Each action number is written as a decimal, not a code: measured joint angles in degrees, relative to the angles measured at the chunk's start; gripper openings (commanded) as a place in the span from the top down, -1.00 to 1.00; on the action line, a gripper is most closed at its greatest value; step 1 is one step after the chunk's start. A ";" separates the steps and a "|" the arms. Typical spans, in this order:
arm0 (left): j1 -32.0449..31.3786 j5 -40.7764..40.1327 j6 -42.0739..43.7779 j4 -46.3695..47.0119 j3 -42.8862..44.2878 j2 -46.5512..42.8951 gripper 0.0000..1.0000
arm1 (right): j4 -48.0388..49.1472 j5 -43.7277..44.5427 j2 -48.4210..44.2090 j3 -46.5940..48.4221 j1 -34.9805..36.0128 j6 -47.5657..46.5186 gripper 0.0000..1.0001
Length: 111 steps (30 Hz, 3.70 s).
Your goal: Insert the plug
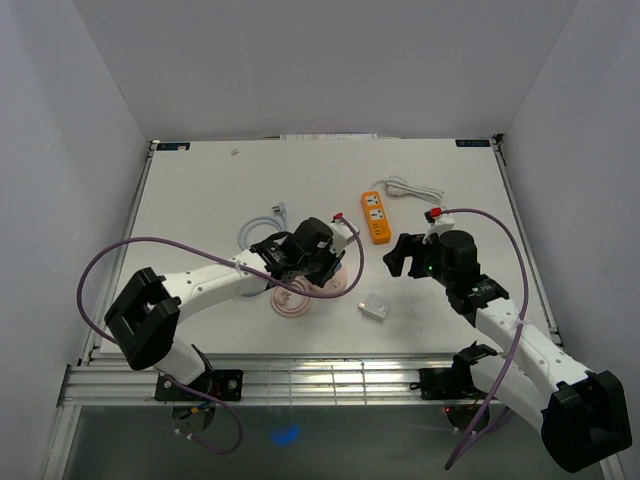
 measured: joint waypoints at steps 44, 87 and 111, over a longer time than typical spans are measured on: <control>-3.41 -4.57 -0.07 -5.75 7.48 9.18 1.00 | 1.25 -4.24 0.37 -1.92 -3.04 -0.22 -0.81; -3.04 -2.47 -3.76 -1.86 7.65 11.17 1.00 | 1.22 -7.08 0.66 -1.92 -5.11 -1.03 -0.81; -2.58 -1.97 -4.76 -3.43 8.74 12.74 0.03 | 1.22 -7.93 1.40 -1.92 -6.27 -1.51 -0.82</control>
